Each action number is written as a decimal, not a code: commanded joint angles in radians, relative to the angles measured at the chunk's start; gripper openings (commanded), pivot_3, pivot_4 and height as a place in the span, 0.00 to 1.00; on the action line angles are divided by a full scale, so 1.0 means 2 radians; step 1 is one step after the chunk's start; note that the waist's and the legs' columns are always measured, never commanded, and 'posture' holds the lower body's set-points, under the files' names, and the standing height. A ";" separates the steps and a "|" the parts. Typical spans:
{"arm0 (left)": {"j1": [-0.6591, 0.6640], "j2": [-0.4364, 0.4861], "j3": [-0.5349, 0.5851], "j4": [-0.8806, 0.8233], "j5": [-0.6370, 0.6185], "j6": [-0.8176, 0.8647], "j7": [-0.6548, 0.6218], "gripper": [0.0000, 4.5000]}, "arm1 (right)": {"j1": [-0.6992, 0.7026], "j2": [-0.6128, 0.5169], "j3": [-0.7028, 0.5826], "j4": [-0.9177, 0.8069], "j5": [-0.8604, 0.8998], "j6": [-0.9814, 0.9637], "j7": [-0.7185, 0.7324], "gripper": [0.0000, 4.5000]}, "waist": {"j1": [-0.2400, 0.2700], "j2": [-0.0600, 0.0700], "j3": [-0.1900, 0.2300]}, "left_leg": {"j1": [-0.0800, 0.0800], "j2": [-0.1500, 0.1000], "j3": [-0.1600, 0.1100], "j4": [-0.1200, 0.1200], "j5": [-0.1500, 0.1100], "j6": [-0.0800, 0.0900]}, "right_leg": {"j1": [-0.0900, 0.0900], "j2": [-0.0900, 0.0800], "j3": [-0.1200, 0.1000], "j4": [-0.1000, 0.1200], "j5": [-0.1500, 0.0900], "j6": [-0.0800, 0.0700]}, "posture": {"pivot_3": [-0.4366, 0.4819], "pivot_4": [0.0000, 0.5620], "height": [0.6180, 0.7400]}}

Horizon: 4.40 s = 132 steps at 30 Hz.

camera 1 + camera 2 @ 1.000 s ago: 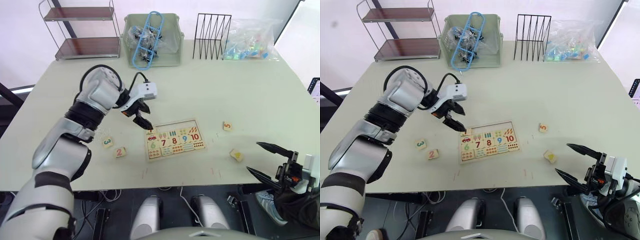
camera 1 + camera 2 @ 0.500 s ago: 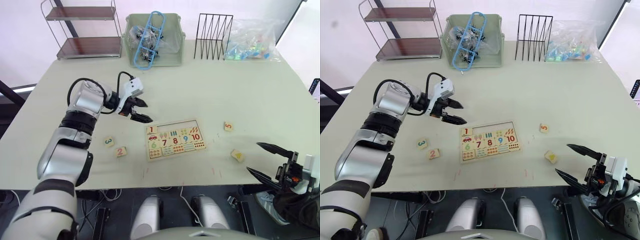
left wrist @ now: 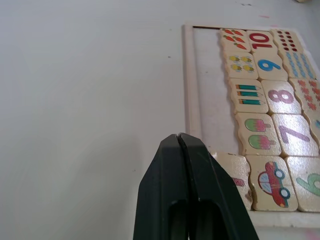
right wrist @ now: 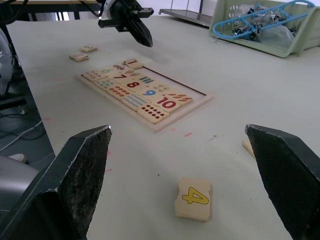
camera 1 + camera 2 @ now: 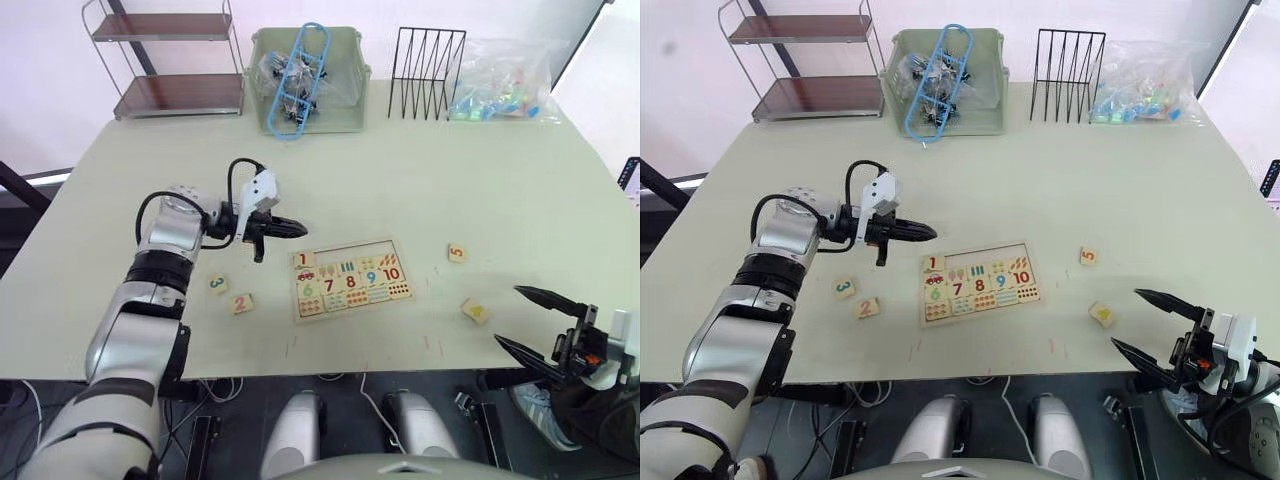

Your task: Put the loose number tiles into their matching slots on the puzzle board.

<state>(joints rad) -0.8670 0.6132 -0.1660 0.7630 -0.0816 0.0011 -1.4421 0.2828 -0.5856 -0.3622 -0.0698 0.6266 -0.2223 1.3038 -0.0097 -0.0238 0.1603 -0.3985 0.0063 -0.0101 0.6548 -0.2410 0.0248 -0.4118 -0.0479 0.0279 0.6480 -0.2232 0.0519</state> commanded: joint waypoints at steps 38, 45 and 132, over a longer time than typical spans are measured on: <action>0.002 -0.002 0.003 0.071 0.034 -0.107 -0.015 0.01 | 0.001 -0.006 -0.012 -0.008 0.006 -0.013 -0.001 1.00 | 0.000 0.000 0.000 | 0.000 0.000 0.000 0.000 0.000 0.000 | 0.000 0.000 0.000 0.000 0.000 0.000 | 0.48 0.27 1.00; 0.005 -0.003 0.004 0.068 0.032 -0.106 -0.020 0.01 | 0.000 -0.007 -0.012 -0.008 0.006 -0.013 0.000 1.00 | 0.000 0.000 0.000 | 0.000 0.000 0.000 0.000 0.000 0.000 | 0.000 0.000 0.000 0.000 0.000 0.000 | 0.48 0.27 1.00; 0.676 0.022 0.401 -0.460 -0.241 0.082 0.175 0.99 | 0.021 -0.035 -0.074 -0.002 0.005 0.097 -0.075 1.00 | 0.001 0.000 -0.001 | 0.001 0.002 0.002 -0.001 0.000 0.000 | 0.000 -0.002 0.000 -0.002 -0.002 -0.002 | 0.48 0.27 1.00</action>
<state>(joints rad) 0.4839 0.6445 0.6230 -0.1583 -0.5536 0.1858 -1.0807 0.3263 -0.6582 -0.4882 -0.0670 0.6273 -0.0107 1.1467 -0.0085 -0.0237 0.1583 -0.3963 0.0104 -0.0066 0.6521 -0.2416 0.0251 -0.4117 -0.0524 0.0277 0.6440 -0.2268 0.0488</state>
